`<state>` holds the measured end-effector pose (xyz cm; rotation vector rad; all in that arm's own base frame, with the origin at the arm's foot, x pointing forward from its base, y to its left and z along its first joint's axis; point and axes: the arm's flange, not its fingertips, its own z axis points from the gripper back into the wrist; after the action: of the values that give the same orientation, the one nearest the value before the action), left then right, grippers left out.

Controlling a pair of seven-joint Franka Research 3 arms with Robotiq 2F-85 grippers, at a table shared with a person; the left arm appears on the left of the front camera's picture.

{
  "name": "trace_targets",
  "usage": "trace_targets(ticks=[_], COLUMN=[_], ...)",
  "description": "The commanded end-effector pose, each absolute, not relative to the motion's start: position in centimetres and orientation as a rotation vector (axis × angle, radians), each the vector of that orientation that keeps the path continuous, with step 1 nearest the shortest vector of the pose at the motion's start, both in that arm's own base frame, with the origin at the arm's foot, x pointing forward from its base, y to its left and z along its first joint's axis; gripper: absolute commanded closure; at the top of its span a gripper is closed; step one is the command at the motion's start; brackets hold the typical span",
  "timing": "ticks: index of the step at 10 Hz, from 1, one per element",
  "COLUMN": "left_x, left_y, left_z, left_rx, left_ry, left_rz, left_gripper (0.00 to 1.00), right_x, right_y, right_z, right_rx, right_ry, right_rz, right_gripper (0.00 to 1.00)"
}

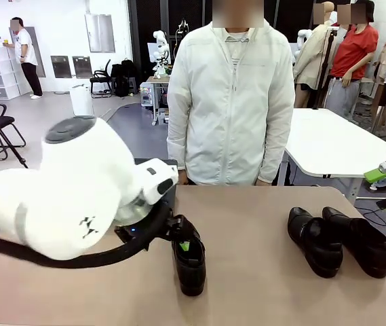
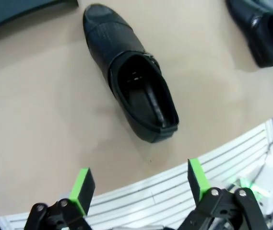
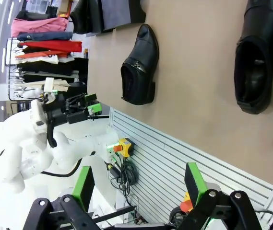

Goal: Organize the shoes by placing them on the stand.
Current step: Place the Shoe from the middle of the table onto the Shoes Stand.

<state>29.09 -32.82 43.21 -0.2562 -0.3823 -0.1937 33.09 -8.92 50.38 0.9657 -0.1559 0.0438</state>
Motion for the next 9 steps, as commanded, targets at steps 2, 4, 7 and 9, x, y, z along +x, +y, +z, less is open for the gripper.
trace_targets(ticks=[2, 4, 7, 9], left_x=[27.8, 27.8, 31.1, 35.0], left_y=[-31.9, -31.9, -35.4, -37.3], left_z=[43.9, 43.9, 43.0, 42.5], left_rx=[-0.272, -0.272, -0.114, -0.062], left_ry=[-0.401, -0.401, -0.234, -0.123], left_rz=[-0.204, -0.204, -0.174, -0.107], left_gripper=[0.00, 0.00, 0.00, 0.00], right_x=[33.1, 33.1, 33.1, 33.1], right_y=[-9.2, -9.2, -9.2, -9.2], right_z=[50.7, 50.7, 50.7, 50.7], right_rx=[0.957, 0.957, 0.957, 0.957], right_ry=[-0.146, -0.146, -0.146, -0.146], right_rz=[0.049, 0.049, 0.049, 0.049], right_gripper=[0.00, 0.00, 0.00, 0.00])
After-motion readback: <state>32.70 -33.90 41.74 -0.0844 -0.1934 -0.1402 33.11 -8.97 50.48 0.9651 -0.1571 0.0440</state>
